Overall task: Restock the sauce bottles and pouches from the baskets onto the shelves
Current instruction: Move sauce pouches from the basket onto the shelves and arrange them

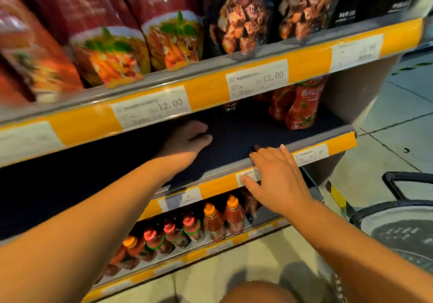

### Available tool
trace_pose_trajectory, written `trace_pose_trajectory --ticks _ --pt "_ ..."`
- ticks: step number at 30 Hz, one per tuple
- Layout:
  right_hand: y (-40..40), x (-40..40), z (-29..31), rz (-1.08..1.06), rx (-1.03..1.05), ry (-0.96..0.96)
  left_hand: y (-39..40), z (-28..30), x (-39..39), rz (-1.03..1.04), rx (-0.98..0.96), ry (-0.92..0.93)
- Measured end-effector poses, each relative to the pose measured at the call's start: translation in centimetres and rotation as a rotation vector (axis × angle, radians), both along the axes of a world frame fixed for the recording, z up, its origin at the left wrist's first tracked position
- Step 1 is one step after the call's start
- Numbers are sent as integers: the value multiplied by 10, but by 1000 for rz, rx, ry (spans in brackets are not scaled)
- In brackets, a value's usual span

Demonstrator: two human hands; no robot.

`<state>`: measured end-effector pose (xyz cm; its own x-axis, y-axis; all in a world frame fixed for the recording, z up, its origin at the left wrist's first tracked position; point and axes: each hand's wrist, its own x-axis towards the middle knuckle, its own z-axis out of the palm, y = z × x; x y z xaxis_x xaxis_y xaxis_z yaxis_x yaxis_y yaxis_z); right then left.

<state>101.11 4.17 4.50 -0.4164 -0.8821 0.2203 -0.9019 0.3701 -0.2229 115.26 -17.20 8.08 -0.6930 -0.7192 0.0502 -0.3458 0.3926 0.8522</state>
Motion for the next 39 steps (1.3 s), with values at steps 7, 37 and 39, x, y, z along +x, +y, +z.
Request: trace_pose_trajectory --ticks 7,37,39 --pt "-17 76 51 119 -14 -407 63 43 167 25 -162 -80" --pt "-57 648 63 1071 535 -268 321 -62 783 1335 214 -141" --pt "-55 671 45 1069 593 -246 328 -75 785 1340 263 -172"
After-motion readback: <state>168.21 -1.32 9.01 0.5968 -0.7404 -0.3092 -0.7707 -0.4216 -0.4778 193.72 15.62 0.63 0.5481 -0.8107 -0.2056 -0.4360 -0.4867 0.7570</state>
